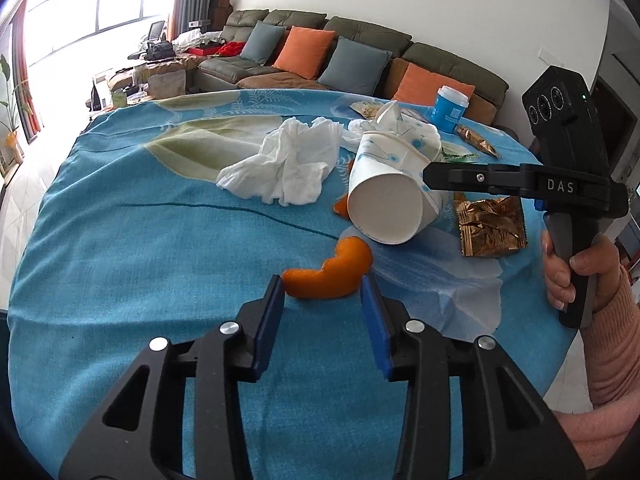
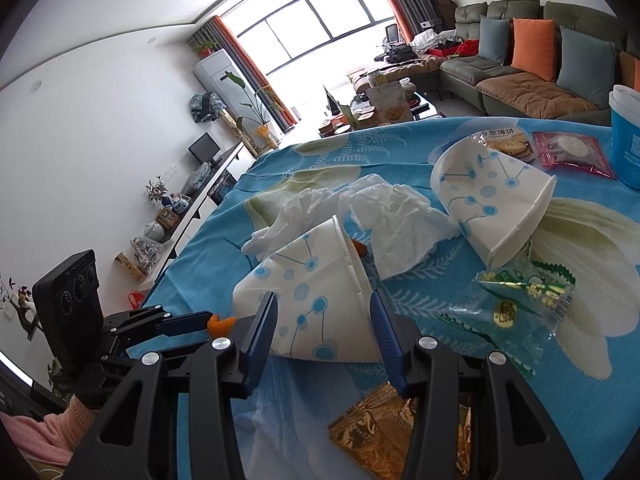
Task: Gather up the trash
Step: 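Move both tools back over the table toward the paper cups and orange peel, then grasp the orange peel with the left tool while the right tool grasps a white paper cup, then lift the orange peel and paper cup and carry them toward the teal bin, then hold both tools over the teal bin and open them to drop peel and cup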
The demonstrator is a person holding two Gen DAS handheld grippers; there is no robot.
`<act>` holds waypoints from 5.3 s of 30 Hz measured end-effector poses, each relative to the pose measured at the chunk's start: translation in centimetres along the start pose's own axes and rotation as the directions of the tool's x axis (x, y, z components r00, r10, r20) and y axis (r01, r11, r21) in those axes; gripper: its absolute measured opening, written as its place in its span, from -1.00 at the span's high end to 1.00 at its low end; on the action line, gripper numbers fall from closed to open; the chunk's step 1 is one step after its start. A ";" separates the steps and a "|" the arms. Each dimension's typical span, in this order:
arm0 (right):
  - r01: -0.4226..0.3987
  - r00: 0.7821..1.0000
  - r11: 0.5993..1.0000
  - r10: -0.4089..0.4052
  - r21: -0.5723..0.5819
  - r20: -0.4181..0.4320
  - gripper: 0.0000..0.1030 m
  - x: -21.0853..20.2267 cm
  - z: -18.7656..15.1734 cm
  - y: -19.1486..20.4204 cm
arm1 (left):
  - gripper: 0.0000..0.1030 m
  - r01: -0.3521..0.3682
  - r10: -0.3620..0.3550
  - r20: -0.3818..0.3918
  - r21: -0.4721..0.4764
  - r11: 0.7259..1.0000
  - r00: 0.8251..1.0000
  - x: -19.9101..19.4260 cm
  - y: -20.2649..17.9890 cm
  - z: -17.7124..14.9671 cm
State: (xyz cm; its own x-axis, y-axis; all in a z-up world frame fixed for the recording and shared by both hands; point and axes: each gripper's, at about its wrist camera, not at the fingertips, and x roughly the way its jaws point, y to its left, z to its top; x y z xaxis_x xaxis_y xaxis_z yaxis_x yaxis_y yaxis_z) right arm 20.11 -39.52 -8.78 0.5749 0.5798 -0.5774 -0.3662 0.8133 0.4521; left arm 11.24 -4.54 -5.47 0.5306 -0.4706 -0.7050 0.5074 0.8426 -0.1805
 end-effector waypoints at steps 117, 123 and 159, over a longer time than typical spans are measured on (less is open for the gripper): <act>-0.446 0.892 0.837 0.387 -0.318 -0.234 0.94 13.2 1.3 25.7 | 0.59 -0.360 0.473 0.172 -0.447 0.819 0.864 -22.4 18.5 -11.6; -0.449 0.889 0.830 0.379 -0.331 -0.257 0.94 14.8 1.3 27.2 | 0.59 -0.373 0.488 0.147 -0.470 0.800 0.860 -22.3 20.1 -12.4; -0.364 0.896 0.858 0.217 -0.362 -0.388 0.86 23.7 -0.3 32.4 | 0.51 -0.387 0.487 0.010 -0.591 0.707 0.873 -16.7 28.0 -14.7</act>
State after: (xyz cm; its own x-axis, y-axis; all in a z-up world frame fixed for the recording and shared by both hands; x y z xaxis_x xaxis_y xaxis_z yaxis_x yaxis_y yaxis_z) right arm 21.65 0.56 -8.04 0.1514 0.7143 -0.6833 -0.7883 0.5043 0.3525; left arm 6.62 30.69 -8.81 0.7175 -0.0034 -0.6966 -0.2483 0.9331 -0.2603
